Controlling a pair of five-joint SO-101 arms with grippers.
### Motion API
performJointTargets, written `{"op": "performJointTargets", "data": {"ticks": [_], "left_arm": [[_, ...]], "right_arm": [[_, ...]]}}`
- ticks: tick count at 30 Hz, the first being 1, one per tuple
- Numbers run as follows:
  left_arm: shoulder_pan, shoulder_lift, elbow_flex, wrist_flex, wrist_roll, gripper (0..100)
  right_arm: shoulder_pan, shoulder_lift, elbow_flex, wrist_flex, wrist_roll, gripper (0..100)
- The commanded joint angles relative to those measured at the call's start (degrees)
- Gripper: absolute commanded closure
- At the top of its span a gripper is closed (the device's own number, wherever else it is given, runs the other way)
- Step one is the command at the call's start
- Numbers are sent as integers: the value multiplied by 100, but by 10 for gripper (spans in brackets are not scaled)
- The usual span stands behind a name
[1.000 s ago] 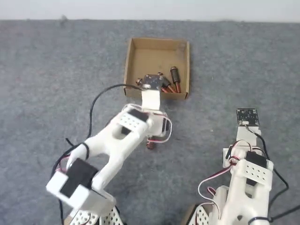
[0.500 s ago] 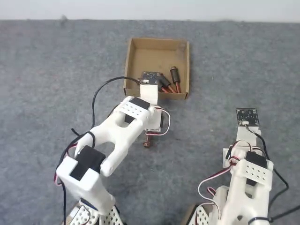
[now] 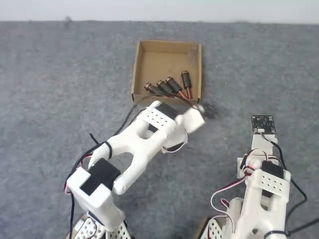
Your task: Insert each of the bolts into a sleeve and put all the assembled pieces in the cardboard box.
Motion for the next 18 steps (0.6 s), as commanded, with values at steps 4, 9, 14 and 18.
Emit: {"op": "performJointTargets", "data": {"ticks": [4,9,14,18], "left_arm": [[686,-44,-884,246,-941,987],[870,-35,-892,123,-220,870],[615,-88,-910,123,369,813],[580,-325,-866,176,993,813]], "right_arm": [[57,-154,-44,-101,62,993],[57,-154,-44,-101,70,993],[57,-154,-44,-101,79,993],[57,-154,-44,-101,88,993]]}}
